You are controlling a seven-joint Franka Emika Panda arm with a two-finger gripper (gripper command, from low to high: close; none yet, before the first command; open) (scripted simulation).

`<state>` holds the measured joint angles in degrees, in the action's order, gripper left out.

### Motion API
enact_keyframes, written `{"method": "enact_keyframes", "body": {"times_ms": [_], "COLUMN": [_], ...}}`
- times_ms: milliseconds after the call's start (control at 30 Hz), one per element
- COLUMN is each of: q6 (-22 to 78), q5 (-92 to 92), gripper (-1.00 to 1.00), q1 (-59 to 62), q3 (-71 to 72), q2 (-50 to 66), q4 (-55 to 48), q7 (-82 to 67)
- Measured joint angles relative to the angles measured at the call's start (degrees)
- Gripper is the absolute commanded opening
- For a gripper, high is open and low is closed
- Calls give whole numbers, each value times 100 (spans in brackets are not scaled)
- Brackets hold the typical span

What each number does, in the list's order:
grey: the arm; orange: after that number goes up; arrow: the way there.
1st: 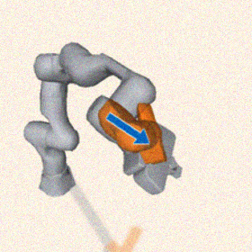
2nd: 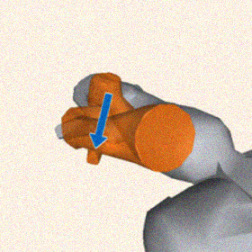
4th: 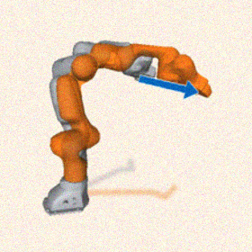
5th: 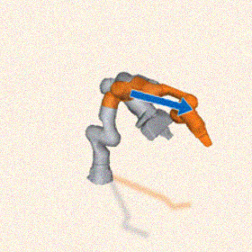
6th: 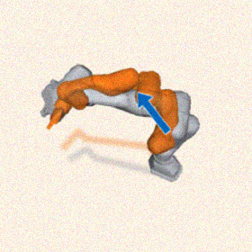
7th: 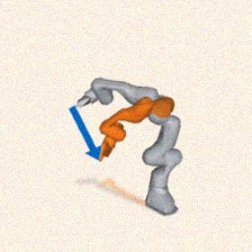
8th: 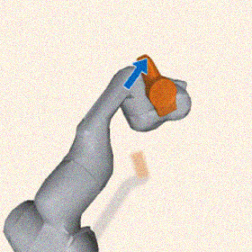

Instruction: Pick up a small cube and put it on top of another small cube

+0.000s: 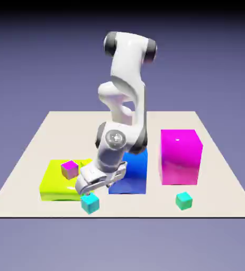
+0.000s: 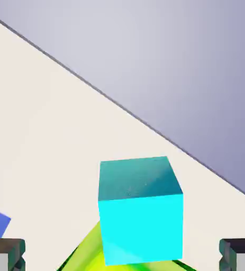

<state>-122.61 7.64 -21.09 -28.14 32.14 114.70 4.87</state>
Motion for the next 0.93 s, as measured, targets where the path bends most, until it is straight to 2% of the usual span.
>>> {"method": "enact_keyframes", "body": {"times_ms": [67,167,200,267,400,700,800,833,933], "q6": [147,-600,-704,-700,286,2367,1623,1378,1623], "q5": [22,-77,-91,-103,-27,-543,-623,-650,-608], "gripper": [0,0,-100,-100,-100,-100,-100,100,100], "q1": [-58,164,195,195,33,1441,1494,1512,1494], "q3": [-80,42,59,59,-113,-629,-595,-583,-595], "q2": [185,702,774,774,64,-1805,-1624,-1564,-1625], "q4": [-132,89,120,120,-108,257,842,1035,840], "q7": [-107,-118,-120,-127,22,2130,2090,2077,2095]}}
